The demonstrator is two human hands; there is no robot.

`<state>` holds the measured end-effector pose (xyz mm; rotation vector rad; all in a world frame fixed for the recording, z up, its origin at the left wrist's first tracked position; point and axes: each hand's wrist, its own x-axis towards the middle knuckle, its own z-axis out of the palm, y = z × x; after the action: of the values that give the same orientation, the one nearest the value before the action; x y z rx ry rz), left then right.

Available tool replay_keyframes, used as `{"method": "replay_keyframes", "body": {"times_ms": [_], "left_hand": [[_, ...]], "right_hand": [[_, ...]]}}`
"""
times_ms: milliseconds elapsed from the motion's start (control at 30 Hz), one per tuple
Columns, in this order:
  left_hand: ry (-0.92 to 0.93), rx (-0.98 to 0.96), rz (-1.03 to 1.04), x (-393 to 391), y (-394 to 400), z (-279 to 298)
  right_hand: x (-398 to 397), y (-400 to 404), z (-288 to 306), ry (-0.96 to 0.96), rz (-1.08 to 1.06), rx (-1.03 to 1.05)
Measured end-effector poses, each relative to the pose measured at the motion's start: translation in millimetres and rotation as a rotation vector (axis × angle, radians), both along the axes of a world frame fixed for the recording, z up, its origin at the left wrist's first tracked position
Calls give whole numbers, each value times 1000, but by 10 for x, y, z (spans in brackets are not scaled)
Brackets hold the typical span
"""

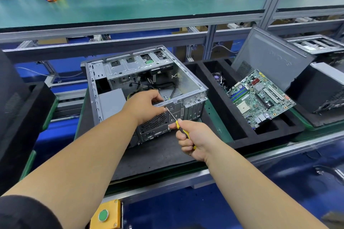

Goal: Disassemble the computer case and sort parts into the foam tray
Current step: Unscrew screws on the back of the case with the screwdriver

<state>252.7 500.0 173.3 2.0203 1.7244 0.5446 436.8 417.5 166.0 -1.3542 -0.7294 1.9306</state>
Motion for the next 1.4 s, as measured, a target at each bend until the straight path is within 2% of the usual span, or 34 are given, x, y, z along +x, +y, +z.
{"method": "replay_keyframes", "body": {"times_ms": [33, 167, 233, 333, 400, 467, 500, 633, 700, 933, 1000, 1067, 1300, 1400], "left_hand": [[-2, -1, 4, 1, 0, 1], [2, 1, 10, 2, -5, 1], [4, 0, 9, 4, -4, 3], [-1, -4, 11, 7, -2, 6], [-1, -6, 7, 6, -3, 5], [0, -4, 7, 3, 0, 1], [1, -3, 8, 1, 2, -3], [8, 1, 4, -5, 4, -9], [7, 2, 0, -5, 2, -7], [16, 3, 1, -7, -8, -3], [18, 6, 0, -6, -10, -4], [19, 6, -3, -3, -13, 0], [20, 9, 2, 5, -22, -1], [36, 12, -1, 4, -21, 1]], "right_hand": [[-14, -3, 8, -94, 14, 44], [-47, -71, 23, -764, 157, 474], [-88, -99, -1, -1009, 195, 594], [-177, -111, -9, -1270, 224, 677], [-190, -117, 1, -1318, 227, 715], [-155, -113, 29, -1223, 226, 691], [-138, -100, 46, -1101, 208, 616], [-55, -28, 75, -278, -12, 72], [22, -3, 71, -31, -33, -40], [72, -47, -3, 221, 5, -111], [44, -52, -24, 198, -16, -58], [-8, -61, 10, -11, -6, 31], [-147, -134, 93, -1260, 287, 630], [-264, -144, 50, -1535, 323, 702]]}}
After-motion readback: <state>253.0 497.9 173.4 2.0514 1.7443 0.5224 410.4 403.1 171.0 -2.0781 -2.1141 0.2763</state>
